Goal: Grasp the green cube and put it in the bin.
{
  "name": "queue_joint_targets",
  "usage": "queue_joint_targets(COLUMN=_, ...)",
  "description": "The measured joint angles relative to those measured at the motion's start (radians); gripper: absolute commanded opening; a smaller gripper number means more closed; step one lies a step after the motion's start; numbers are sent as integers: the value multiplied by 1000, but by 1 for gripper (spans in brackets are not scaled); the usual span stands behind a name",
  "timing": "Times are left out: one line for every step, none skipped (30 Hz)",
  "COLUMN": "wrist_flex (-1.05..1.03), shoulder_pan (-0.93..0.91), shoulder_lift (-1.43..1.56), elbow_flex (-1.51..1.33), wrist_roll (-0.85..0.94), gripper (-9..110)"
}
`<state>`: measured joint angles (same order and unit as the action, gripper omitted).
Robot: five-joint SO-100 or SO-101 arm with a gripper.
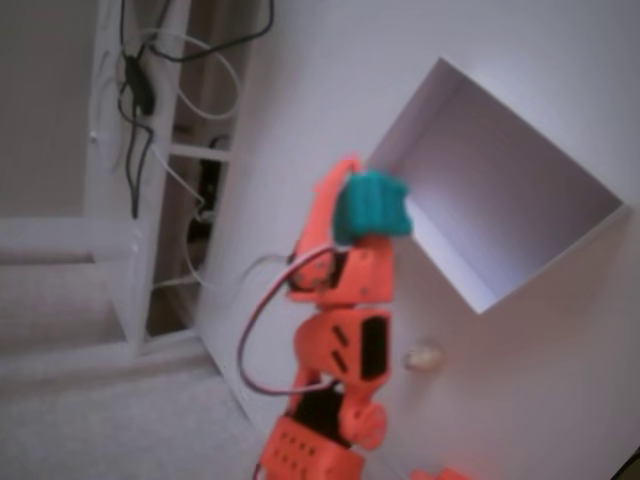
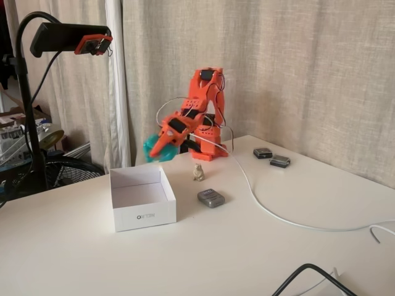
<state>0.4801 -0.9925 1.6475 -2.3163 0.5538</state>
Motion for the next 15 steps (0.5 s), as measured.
queue_joint_targets(wrist_flex=11, shoulder_pan=-5, shoulder_lift=-18, elbow_flex=9, wrist_roll=0, gripper=-8)
queue_joint_targets(wrist_flex=17, shoulder_pan=-5, shoulder_lift=-29, elbow_flex=11, wrist_roll=0, gripper=-8)
queue_joint_targets(wrist_flex=18, shoulder_pan=-3, shoulder_lift=-34, elbow_flex=11, wrist_roll=3, gripper=-2)
queue_joint_targets(wrist_flex=18, shoulder_pan=0, shoulder_lift=-40, elbow_flex=12, wrist_roll=8, gripper=15)
queue_joint_targets(wrist_flex=18, shoulder_pan=3, shoulder_lift=-52, elbow_flex=17, wrist_roll=9, gripper=26)
queue_joint_targets(wrist_flex=11, shoulder_pan=6, shoulder_lift=-69, elbow_flex=29, wrist_roll=9, gripper=31)
queue_joint_targets(wrist_flex=-3, shoulder_pan=5, shoulder_lift=-87, elbow_flex=40, wrist_roll=9, gripper=37)
queue_joint_targets(wrist_flex=-5, shoulder_pan=-2, shoulder_lift=-106, elbow_flex=44, wrist_roll=9, gripper=43)
queue_joint_targets(wrist_flex=-11, shoulder_pan=-9, shoulder_lift=-124, elbow_flex=48, wrist_roll=9, gripper=49)
queue_joint_targets(wrist_flex=-20, shoulder_pan=-17, shoulder_lift=-140, elbow_flex=51, wrist_roll=9, gripper=51)
queue_joint_targets(wrist_flex=-25, shoulder_pan=-23, shoulder_lift=-155, elbow_flex=51, wrist_roll=9, gripper=52)
queue_joint_targets(wrist_flex=-25, shoulder_pan=-23, shoulder_lift=-173, elbow_flex=54, wrist_roll=21, gripper=55)
queue_joint_targets(wrist_flex=-25, shoulder_pan=-23, shoulder_lift=-190, elbow_flex=54, wrist_roll=41, gripper=55)
queue_joint_targets(wrist_flex=-25, shoulder_pan=-21, shoulder_lift=-210, elbow_flex=54, wrist_roll=48, gripper=55)
queue_joint_targets(wrist_flex=-18, shoulder_pan=-35, shoulder_lift=-230, elbow_flex=54, wrist_roll=54, gripper=56)
